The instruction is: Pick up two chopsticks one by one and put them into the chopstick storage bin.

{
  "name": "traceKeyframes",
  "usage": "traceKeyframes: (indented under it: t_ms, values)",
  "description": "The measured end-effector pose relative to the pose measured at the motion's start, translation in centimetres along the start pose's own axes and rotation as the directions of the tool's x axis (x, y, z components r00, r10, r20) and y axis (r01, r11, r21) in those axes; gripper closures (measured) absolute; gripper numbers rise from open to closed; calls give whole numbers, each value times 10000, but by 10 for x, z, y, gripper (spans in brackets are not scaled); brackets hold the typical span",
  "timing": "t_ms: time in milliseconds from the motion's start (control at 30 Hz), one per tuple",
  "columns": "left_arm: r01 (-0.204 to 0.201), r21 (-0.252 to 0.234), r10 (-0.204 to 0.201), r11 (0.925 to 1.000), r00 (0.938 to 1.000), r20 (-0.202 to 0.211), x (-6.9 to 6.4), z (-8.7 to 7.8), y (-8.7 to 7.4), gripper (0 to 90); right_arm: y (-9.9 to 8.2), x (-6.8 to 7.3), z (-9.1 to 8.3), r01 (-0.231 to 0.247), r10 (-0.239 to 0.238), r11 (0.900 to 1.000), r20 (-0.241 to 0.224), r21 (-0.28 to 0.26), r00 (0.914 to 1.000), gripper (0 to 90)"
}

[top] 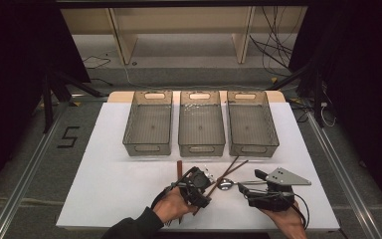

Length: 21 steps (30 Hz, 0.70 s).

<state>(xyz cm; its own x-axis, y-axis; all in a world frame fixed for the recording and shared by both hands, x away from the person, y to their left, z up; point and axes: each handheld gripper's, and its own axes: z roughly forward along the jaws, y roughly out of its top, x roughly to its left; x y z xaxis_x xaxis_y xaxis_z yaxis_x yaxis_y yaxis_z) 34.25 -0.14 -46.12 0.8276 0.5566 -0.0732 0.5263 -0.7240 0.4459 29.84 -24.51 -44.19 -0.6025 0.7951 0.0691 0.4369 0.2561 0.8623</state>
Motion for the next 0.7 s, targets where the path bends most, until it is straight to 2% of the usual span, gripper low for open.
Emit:
traceKeyframes:
  t_ms: [67,233,300,700]
  values:
    - [-49,149,47,9999,9999,98,1,1,1,644,0,0,0,8,-8,10000,-2,0,10000,250]
    - [-38,246,38,9997,10000,20,-1,4,4,674,0,0,0,11,-11,10000,-8,8,10000,250]
    - [-203,316,205,9993,9998,-57,-2,5,5,683,0,0,0,13,-13,10000,-7,17,10000,250]
    - [-481,603,503,9970,9981,-354,-6,8,11,722,0,0,1,51,-51,10000,0,55,10000,252]
